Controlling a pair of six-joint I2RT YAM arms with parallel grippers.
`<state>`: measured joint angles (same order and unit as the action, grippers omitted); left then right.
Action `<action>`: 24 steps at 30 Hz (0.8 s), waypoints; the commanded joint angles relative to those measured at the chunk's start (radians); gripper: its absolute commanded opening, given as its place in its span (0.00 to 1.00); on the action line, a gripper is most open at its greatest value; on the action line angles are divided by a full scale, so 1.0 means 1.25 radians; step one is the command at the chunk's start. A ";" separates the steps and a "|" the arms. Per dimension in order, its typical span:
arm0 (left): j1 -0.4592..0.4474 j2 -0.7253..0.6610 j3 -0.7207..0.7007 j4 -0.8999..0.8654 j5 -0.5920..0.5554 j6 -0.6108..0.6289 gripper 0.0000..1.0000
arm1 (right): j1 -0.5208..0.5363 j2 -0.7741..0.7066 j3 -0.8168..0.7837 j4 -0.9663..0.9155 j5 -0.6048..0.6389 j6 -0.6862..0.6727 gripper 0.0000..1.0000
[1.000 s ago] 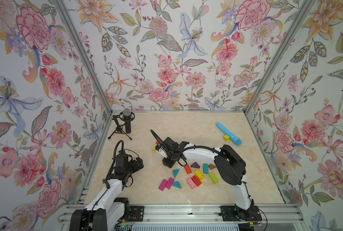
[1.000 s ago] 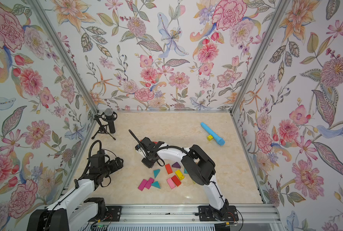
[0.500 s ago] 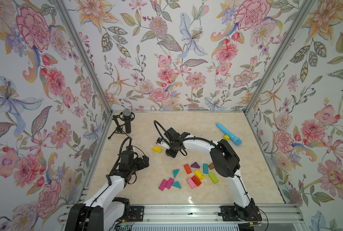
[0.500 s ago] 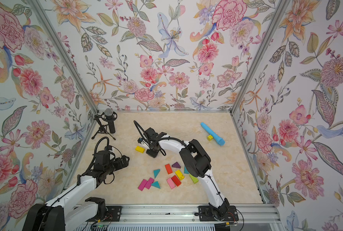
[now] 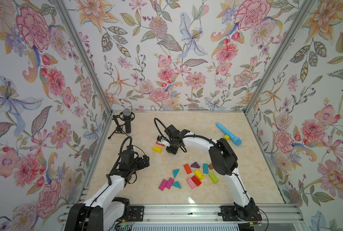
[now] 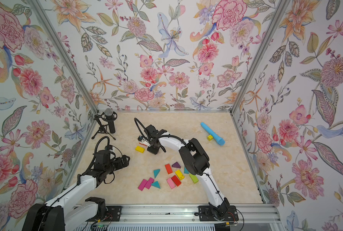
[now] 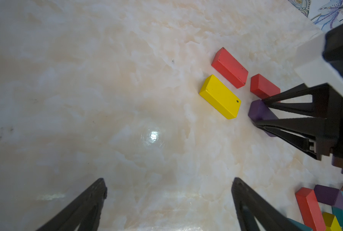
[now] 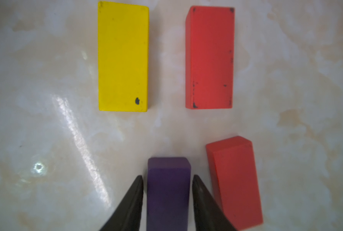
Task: Assemble a piece of candy with building blocks
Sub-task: Place the building block at the center of the board, then move the building block to the center of the board.
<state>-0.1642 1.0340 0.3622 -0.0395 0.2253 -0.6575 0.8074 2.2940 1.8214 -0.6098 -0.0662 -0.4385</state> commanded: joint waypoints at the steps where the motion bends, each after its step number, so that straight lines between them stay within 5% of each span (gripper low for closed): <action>1: -0.005 -0.003 0.030 -0.023 -0.003 0.019 0.99 | 0.007 -0.011 0.008 -0.026 0.006 -0.003 0.52; 8: -0.006 -0.018 0.053 -0.053 0.006 0.027 0.99 | -0.004 -0.095 -0.026 -0.022 -0.040 0.053 0.63; 13: -0.006 -0.022 0.036 -0.065 0.018 0.037 0.99 | 0.027 -0.263 -0.196 0.046 -0.127 0.123 0.70; 19: -0.002 -0.005 -0.019 0.031 0.096 -0.039 0.99 | 0.147 -0.379 -0.368 0.112 -0.108 0.207 0.78; 24: 0.028 -0.036 -0.103 0.139 0.167 -0.146 0.99 | 0.193 -0.391 -0.481 0.205 -0.189 0.249 0.79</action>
<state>-0.1516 1.0138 0.2840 0.0444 0.3653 -0.7410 1.0473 1.7950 1.2896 -0.4187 -0.2344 -0.1848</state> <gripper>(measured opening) 0.989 0.794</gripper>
